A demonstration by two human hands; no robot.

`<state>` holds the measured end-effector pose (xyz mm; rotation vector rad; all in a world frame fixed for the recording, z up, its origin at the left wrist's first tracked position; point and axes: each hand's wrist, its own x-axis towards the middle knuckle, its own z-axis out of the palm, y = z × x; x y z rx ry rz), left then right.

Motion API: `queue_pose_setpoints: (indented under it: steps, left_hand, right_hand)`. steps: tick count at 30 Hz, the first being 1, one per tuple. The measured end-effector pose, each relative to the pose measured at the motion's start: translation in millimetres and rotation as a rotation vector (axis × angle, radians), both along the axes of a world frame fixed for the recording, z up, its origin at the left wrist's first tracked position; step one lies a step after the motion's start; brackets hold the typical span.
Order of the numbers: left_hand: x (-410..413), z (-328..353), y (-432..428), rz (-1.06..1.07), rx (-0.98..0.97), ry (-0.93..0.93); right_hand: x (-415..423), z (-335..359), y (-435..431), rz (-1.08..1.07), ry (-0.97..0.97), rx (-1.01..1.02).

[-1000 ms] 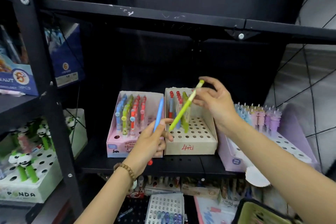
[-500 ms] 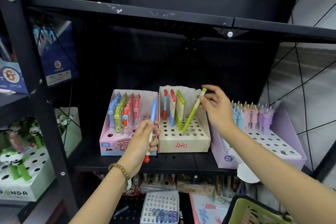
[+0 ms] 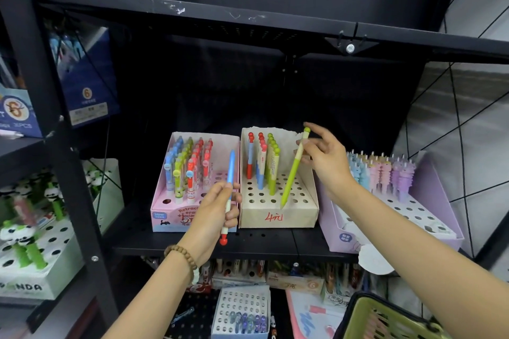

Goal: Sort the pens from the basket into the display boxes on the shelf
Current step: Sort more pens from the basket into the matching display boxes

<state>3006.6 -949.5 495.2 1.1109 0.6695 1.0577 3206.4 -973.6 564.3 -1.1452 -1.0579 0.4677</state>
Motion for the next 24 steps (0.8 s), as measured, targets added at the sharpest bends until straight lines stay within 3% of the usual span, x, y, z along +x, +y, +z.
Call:
queue_pose_setpoints:
  steps: [8,24]
  left_hand:
    - [5,2,-1,-0.022,-0.018,-0.031]
    - [3,-4,3,-0.009,-0.028,-0.042]
  right_hand:
    - [-2,-7,1,0.058,0.046,0.016]
    - [-5,-19,16,-0.069,-0.207,0.095]
